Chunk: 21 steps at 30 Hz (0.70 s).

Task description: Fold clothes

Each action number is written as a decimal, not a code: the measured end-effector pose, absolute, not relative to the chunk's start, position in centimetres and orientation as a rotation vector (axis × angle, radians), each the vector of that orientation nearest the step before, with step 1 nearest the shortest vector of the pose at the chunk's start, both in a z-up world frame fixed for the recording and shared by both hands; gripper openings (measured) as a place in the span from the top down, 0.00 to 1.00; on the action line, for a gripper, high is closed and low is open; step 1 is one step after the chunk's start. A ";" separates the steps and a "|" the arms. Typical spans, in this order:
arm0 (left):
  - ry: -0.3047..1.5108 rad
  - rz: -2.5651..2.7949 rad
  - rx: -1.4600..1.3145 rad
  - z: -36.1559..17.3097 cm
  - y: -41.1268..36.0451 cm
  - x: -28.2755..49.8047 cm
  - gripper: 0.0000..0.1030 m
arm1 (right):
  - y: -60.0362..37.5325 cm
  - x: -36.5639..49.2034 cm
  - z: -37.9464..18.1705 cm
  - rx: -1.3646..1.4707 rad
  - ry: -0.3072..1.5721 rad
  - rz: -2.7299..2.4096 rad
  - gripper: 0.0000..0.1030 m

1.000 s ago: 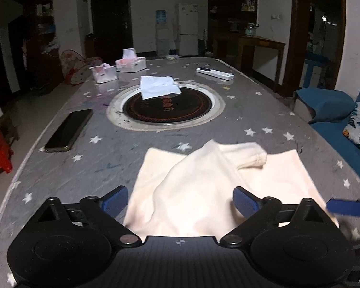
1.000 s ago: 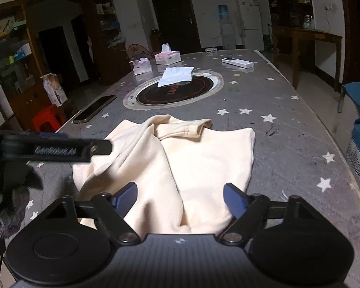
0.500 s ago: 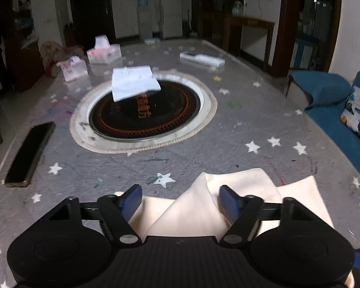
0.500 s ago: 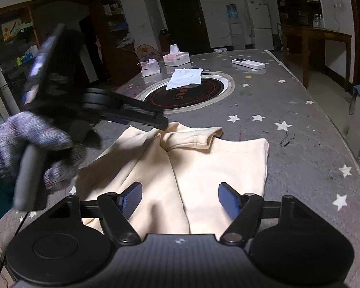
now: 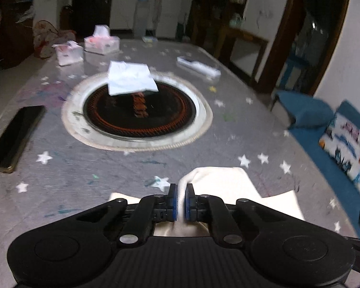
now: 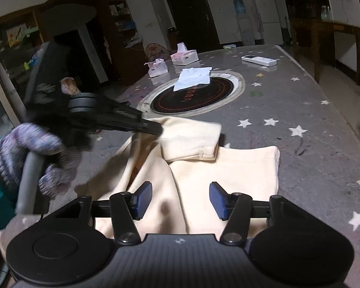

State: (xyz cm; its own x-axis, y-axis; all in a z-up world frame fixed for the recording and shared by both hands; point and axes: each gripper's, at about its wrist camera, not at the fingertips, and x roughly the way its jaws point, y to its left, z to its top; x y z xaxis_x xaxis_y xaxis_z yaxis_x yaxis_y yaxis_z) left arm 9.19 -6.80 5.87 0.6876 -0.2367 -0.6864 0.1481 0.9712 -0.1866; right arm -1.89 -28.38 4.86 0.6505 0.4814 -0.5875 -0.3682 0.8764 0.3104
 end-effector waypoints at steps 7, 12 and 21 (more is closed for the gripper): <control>0.698 -0.198 -0.176 8.1 -4.1 5.1 0.93 | -25.7 -0.1 5.5 0.128 0.698 0.567 0.50; 0.672 -0.184 -0.183 8.7 -3.2 3.2 0.93 | -23.1 1.4 4.7 0.041 0.717 0.587 0.56; 0.633 -0.115 -0.247 9.2 0.3 -1.6 0.93 | -23.4 1.2 4.1 0.017 0.716 0.551 0.93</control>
